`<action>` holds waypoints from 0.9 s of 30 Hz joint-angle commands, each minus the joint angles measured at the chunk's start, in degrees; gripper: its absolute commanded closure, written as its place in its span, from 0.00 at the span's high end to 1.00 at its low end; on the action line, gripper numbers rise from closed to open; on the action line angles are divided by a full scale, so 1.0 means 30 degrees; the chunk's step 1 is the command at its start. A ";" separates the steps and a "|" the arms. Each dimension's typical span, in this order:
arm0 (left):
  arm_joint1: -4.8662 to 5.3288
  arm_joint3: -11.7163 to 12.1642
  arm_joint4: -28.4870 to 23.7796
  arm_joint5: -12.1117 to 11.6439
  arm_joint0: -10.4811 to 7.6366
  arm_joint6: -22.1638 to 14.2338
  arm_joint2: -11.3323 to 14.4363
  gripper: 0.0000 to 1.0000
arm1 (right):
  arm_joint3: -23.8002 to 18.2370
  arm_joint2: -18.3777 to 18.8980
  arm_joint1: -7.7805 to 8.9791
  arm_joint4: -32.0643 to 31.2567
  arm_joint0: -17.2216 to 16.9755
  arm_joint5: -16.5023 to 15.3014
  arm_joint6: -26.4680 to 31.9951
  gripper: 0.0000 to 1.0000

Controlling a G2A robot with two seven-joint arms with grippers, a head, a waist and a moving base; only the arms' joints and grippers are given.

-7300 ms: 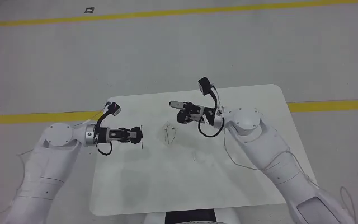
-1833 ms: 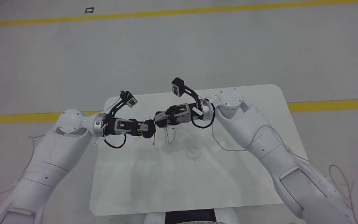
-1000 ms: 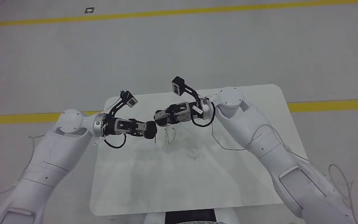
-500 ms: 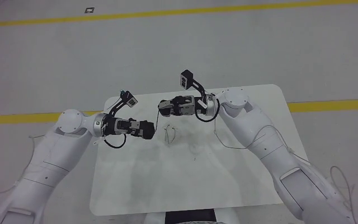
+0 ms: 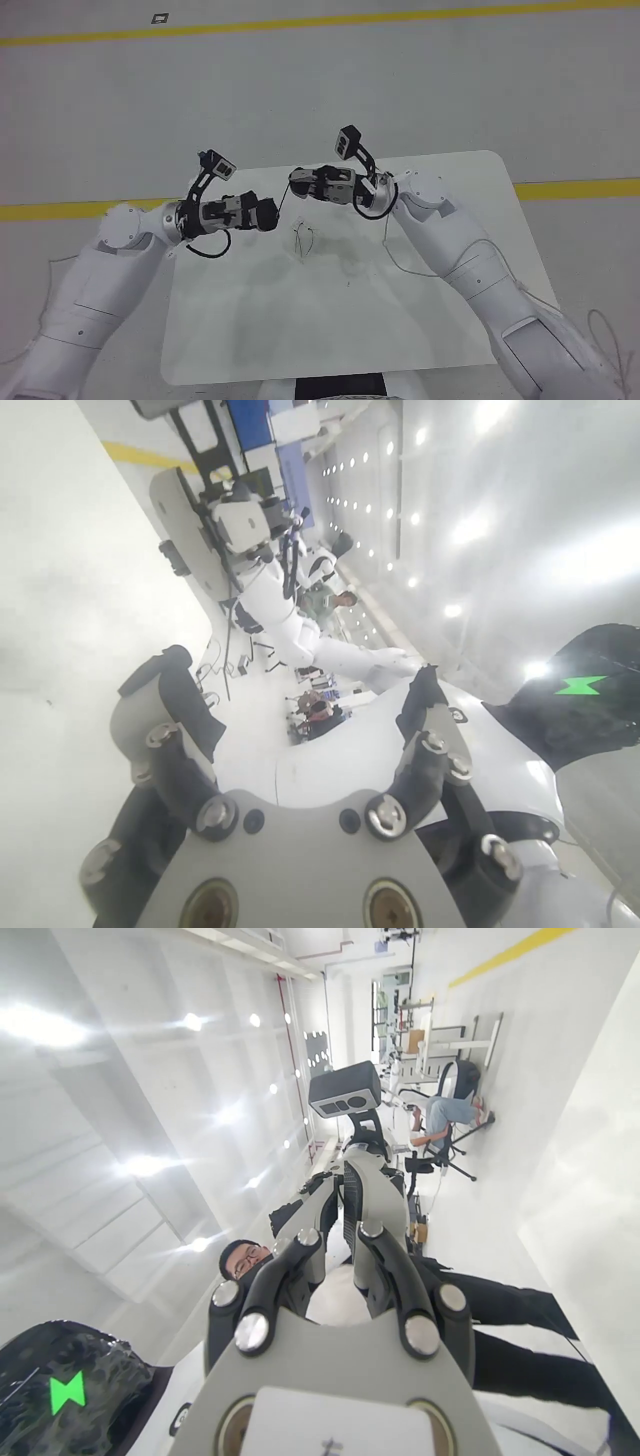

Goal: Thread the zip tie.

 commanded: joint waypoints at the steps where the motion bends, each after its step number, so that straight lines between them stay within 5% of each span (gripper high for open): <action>1: -0.0365 -0.0351 0.0479 0.0000 0.1272 0.0419 -0.1116 1.00 | -0.0364 0.0178 -0.0009 0.0242 -0.0469 -0.0271 -0.0849 0.00; 4: -0.0993 -0.0439 0.1811 0.0000 0.2627 0.1708 -0.2106 1.00 | -0.0895 0.0317 -0.0054 0.0369 -0.0974 -0.0718 -0.2040 0.00; 7: -0.1529 -0.0652 0.3718 0.0000 0.3258 0.3419 -0.2613 1.00 | -0.1334 0.0372 -0.0094 0.0297 -0.1269 -0.1146 -0.2796 0.00; 16: -0.1529 -0.0652 0.3718 0.0000 0.3258 0.3419 -0.2613 1.00 | -0.1346 0.0377 -0.0094 0.0266 -0.1305 -0.1137 -0.2902 0.00; 18: -0.1563 -0.0544 0.4239 0.0130 0.3454 0.4193 -0.2430 1.00 | -0.1626 0.0356 -0.0095 -0.0229 -0.1553 -0.1024 -0.3737 0.00; 27: -0.2366 -0.0400 0.2345 0.0000 0.4329 0.5924 -0.2046 1.00 | -0.3354 0.0438 -0.0102 -0.1831 -0.3272 0.0177 -0.8296 0.00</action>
